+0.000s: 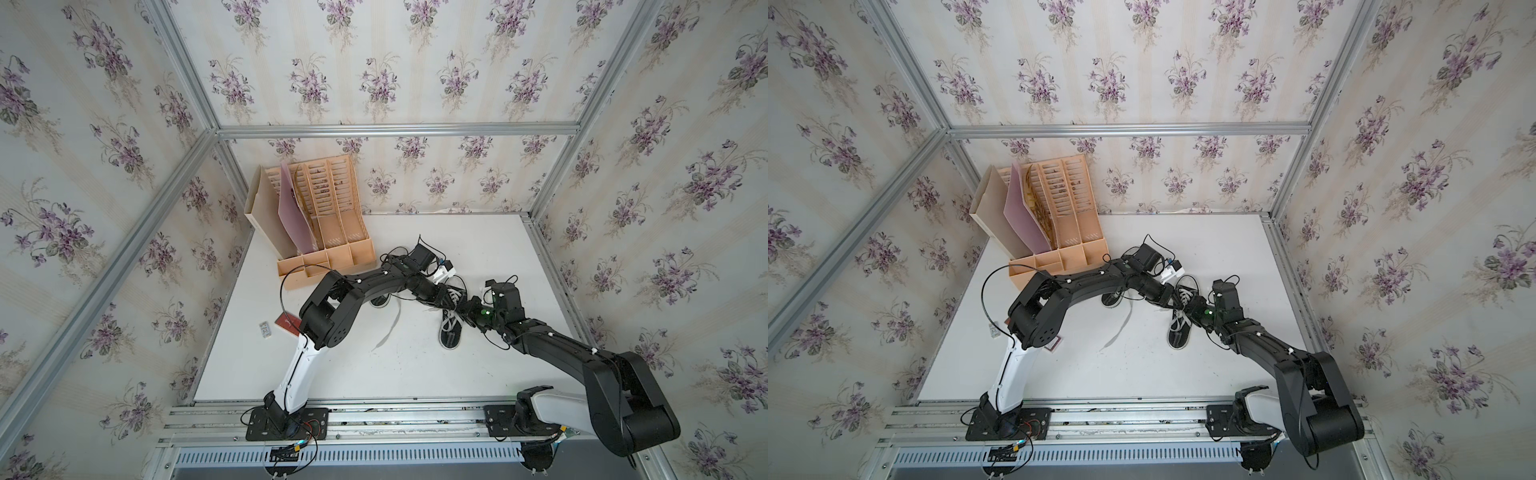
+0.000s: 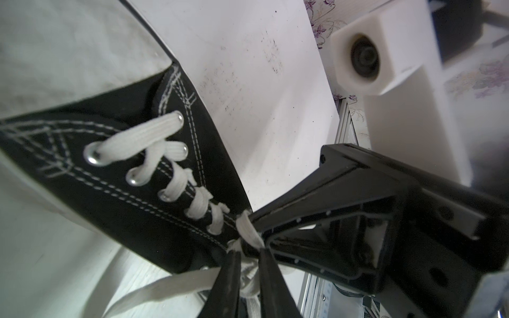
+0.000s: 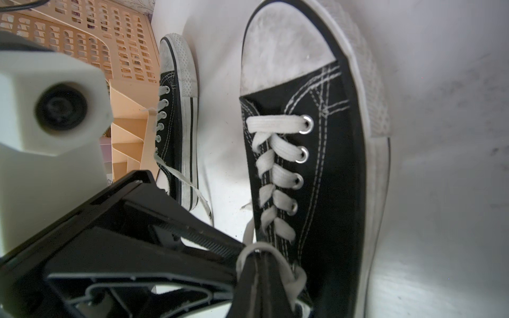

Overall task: Tie the shoes
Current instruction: Cross the shoelace with the shoelace.

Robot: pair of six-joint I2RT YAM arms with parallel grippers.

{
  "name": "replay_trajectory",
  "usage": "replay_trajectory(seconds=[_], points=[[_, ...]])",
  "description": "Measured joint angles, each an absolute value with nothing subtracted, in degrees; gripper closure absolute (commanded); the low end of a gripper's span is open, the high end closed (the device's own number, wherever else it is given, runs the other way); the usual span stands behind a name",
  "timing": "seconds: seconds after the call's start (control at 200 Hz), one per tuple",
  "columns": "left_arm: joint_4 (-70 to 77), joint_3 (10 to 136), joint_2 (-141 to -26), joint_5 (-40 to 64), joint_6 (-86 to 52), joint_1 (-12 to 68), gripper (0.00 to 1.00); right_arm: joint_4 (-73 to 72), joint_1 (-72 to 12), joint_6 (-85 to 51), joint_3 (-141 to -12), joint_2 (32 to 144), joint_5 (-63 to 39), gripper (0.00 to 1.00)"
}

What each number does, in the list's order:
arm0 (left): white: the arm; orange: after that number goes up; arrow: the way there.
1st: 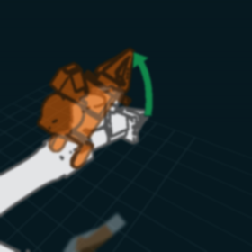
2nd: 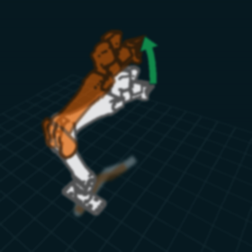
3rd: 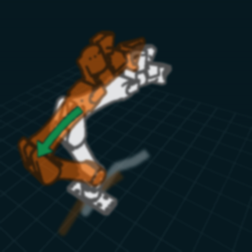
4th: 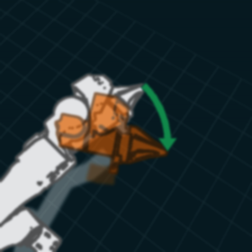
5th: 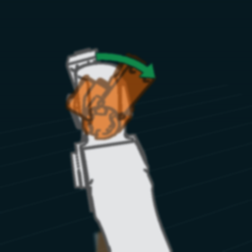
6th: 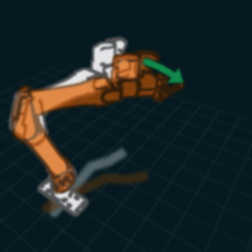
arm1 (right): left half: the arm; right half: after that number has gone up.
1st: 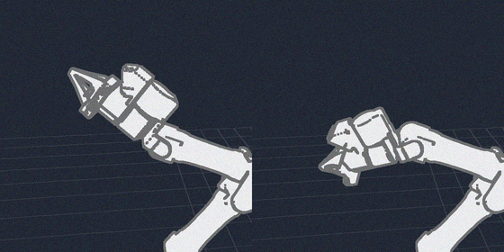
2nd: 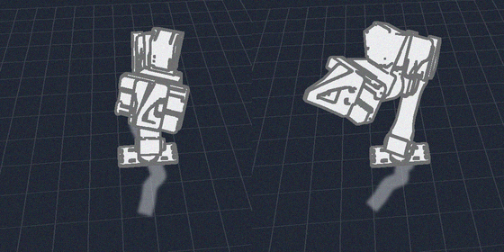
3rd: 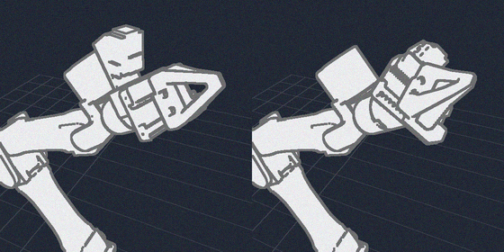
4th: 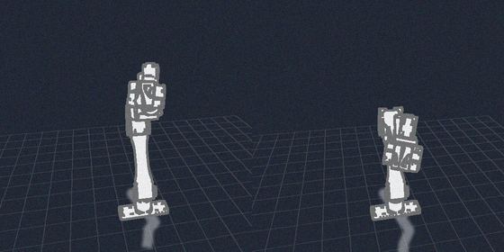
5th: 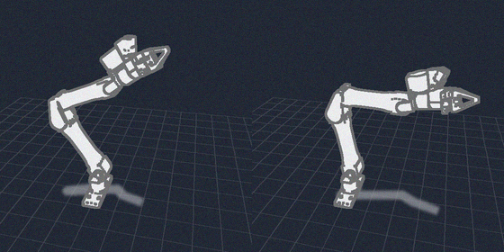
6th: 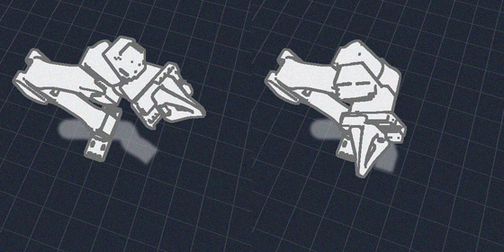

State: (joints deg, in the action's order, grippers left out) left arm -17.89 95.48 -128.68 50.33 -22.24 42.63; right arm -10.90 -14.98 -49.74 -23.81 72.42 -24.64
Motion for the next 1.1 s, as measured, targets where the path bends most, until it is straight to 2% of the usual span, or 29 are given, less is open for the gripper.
replay_trajectory(seconds=[0.195,0.315,0.425,0.644,0.829,0.914,1.099], points=[[-18.26,95.64,-128.68,50.74,-22.22,42.63,1.00,-10.76,-14.98,-49.95,-23.81,71.42,-24.36,1.00],[-18.24,95.64,-128.68,51.07,-22.48,42.61,1.00,-9.96,-14.98,-49.93,-23.83,69.97,-23.22,1.00],[-18.24,95.64,-128.35,51.13,-22.50,42.63,1.00,-8.36,-14.70,-49.71,-23.86,68.16,-22.72,0.95],[-17.78,95.64,-127.81,51.11,-22.90,42.46,1.00,-4.97,-13.58,-48.93,-23.73,65.63,-21.69,0.92],[-16.97,95.59,-127.59,50.96,-22.90,42.41,1.00,-3.03,-13.50,-47.75,-23.73,64.73,-21.69,1.00],[-16.99,95.55,-127.59,50.96,-22.92,42.41,0.93,-3.16,-13.50,-47.55,-23.73,65.39,-22.20,1.00],[-16.97,95.50,-127.59,51.00,-22.94,42.41,0.88,-4.82,-13.50,-47.57,-23.73,67.11,-24.18,1.00]])
